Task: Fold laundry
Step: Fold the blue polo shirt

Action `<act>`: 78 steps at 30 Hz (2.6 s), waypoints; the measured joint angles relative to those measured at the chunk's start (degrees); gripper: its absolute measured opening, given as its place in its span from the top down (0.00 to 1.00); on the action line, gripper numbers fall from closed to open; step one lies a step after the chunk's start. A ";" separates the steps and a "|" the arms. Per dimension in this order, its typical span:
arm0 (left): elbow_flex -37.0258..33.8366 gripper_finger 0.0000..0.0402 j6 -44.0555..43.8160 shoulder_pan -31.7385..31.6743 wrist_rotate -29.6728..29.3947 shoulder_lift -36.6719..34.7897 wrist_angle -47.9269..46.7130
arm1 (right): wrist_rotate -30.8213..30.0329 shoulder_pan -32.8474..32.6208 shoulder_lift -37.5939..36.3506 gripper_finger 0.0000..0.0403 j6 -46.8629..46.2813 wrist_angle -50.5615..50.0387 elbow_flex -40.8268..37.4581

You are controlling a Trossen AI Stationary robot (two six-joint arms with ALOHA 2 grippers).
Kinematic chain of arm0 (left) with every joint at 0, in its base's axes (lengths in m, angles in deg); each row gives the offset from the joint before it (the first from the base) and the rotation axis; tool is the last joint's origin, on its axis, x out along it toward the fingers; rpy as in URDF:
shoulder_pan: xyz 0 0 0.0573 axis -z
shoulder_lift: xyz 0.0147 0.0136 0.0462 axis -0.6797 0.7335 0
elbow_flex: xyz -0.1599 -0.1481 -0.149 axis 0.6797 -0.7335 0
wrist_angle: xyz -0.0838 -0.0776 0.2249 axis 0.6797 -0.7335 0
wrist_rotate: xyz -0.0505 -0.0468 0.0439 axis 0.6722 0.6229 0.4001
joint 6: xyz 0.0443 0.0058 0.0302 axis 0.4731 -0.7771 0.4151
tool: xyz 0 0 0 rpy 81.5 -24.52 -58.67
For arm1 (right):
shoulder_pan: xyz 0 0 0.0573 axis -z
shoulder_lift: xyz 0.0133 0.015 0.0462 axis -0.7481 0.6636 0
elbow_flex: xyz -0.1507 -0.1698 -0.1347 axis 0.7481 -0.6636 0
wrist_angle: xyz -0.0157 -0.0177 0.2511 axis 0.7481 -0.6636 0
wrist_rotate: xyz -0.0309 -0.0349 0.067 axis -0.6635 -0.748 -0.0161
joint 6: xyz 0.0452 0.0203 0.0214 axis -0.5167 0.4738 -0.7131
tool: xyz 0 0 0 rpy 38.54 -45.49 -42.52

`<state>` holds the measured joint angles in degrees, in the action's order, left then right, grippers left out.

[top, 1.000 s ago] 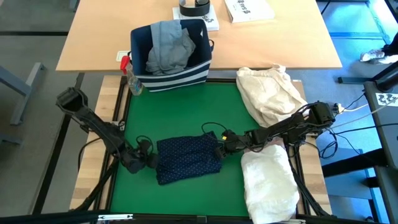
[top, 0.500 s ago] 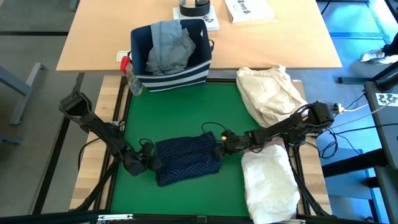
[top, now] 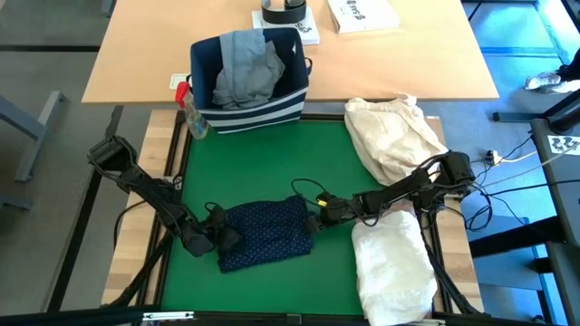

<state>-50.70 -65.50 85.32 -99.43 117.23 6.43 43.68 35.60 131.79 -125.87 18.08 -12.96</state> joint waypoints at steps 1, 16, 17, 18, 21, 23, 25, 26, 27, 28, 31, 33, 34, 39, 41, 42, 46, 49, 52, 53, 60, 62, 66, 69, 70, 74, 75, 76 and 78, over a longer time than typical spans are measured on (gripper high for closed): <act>0.00 0.64 0.15 0.00 -0.17 0.00 -0.11 | 0.00 0.02 0.45 0.26 -0.19 0.37 0.04; -0.04 0.91 6.58 0.00 1.00 0.00 -1.29 | -2.70 0.02 4.82 0.61 4.38 2.20 4.08; -0.04 0.92 7.08 0.00 1.15 0.00 -1.36 | -3.63 0.02 4.82 0.67 4.39 1.86 4.11; -0.04 0.93 7.52 0.00 1.36 0.00 -1.37 | -4.35 0.02 4.79 0.73 4.40 1.57 4.12; -0.04 0.96 8.51 -0.01 2.18 0.00 -1.70 | -4.74 0.04 4.79 0.91 5.35 1.34 4.13; -0.04 0.96 9.33 -0.02 2.84 -0.02 -1.78 | -4.74 0.02 4.79 0.96 6.44 1.30 4.11; -0.04 0.96 9.47 -0.02 3.47 -0.04 -1.80 | -4.74 0.04 4.70 0.94 6.60 1.24 4.11; -0.04 0.96 9.55 -0.02 3.79 -0.27 -1.78 | -4.74 0.04 4.60 0.93 6.64 1.20 4.11; -0.04 0.96 9.62 -0.02 4.14 -0.55 -1.74 | -4.71 0.02 4.37 0.93 6.68 1.02 4.08; -0.06 0.96 9.72 -0.06 4.58 -0.95 -1.81 | -4.64 0.01 4.00 0.94 6.71 0.64 4.04; -0.33 0.96 11.53 -0.47 6.43 -2.90 -2.90 | -5.07 -0.79 2.41 0.96 6.75 0.38 4.00; -0.33 0.96 12.76 -1.31 7.83 -4.44 -3.01 | -6.29 -1.77 0.95 0.96 6.23 0.18 4.00; -0.33 0.96 13.54 -1.78 8.50 -5.17 -3.26 | -7.00 -2.30 0.16 0.96 6.03 -0.27 4.02; -0.27 0.96 17.97 -4.21 11.94 -8.38 -3.40 | -11.11 -5.42 -3.47 0.96 5.83 -5.81 4.56; -0.22 0.96 19.63 -5.14 13.23 -9.58 -3.44 | -12.02 -6.40 -4.59 0.96 5.86 -9.90 6.33; -0.22 0.96 20.66 -5.69 14.09 -10.31 -3.44 | -12.27 -6.83 -4.96 0.96 6.00 -12.03 7.46; -0.15 0.96 24.41 -8.01 17.71 -13.28 -3.34 | -13.34 -8.63 -5.19 0.96 7.22 -21.54 13.29; 0.50 0.96 28.24 -9.86 19.77 -15.62 -3.35 | -15.74 -10.16 -5.19 0.96 7.09 -29.04 18.03; 1.46 0.96 32.44 -11.74 22.02 -17.63 -3.46 | -18.16 -11.40 -5.19 0.96 6.26 -35.42 21.99; 1.68 0.96 33.51 -12.26 23.32 -18.15 -3.80 | -18.75 -11.67 -5.19 0.96 5.83 -36.81 23.10; 4.38 0.96 41.34 -16.04 32.15 -22.77 -4.65 | -21.17 -12.07 -5.26 0.96 2.87 -40.22 28.83; 5.68 0.96 43.45 -17.00 33.83 -24.02 -6.23 | -21.34 -12.07 -5.26 0.96 2.60 -41.78 30.66; 8.81 0.96 47.07 -19.18 36.89 -25.94 -10.84 | -22.01 -12.46 -5.26 0.96 2.40 -44.88 34.28; 11.46 0.96 49.96 -20.35 38.08 -26.73 -16.20 | -23.08 -12.94 -5.26 0.96 2.26 -50.01 37.80; 12.31 0.96 50.96 -20.68 38.21 -26.77 -17.73 | -23.21 -13.45 -5.26 0.96 1.57 -51.93 38.88; 14.36 0.96 53.78 -21.89 38.51 -26.77 -21.33 | -25.74 -15.05 -5.26 0.96 -0.52 -57.24 41.68; 14.40 0.96 53.86 -21.97 38.50 -26.77 -21.66 | -26.06 -15.45 -5.26 0.96 -1.07 -58.33 42.02; 14.40 0.96 53.84 -21.99 38.49 -26.77 -22.13 | -26.50 -15.96 -5.26 0.96 -1.68 -58.89 42.05; 14.40 0.96 53.71 -21.75 38.11 -26.77 -23.50 | -27.39 -17.08 -5.26 0.96 -3.08 -59.20 41.84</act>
<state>-36.30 -11.79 63.57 -61.32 90.45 -17.07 16.30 18.52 126.53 -128.95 -41.12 28.89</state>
